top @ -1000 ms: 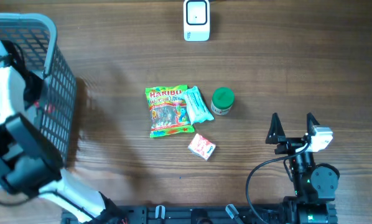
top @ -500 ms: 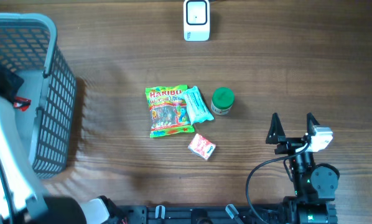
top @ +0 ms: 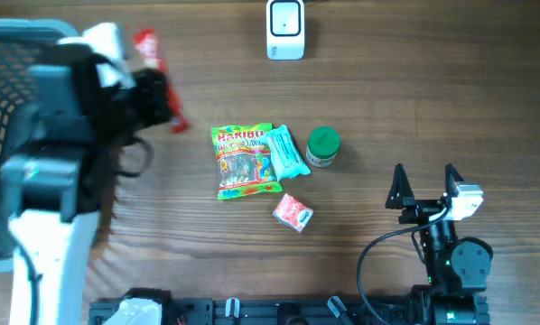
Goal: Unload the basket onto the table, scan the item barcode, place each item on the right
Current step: 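Grasp the red Nescafe stick with left gripper, lay it on Haribo bag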
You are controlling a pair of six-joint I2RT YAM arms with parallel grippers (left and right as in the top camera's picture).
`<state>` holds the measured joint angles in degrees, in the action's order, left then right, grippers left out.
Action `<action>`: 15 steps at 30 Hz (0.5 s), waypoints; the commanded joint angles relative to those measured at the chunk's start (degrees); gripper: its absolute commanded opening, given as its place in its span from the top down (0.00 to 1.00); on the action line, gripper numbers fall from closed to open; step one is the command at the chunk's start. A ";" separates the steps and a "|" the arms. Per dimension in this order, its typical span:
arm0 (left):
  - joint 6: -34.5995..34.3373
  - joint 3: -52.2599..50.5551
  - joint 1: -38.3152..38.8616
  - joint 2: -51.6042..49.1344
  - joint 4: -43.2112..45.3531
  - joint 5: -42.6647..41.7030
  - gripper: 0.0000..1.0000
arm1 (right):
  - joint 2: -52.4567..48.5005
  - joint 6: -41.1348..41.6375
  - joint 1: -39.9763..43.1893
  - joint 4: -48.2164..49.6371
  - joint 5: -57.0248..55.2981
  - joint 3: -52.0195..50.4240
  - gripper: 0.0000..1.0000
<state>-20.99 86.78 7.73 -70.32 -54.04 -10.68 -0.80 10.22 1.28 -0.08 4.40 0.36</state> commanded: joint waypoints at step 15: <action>-12.28 -28.28 15.52 -18.51 7.78 13.51 0.96 | 0.26 0.31 -0.15 0.15 -0.57 -0.07 0.00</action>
<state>-29.41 65.19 23.57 -89.32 -51.33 0.40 -0.80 10.22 1.28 -0.05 4.40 0.36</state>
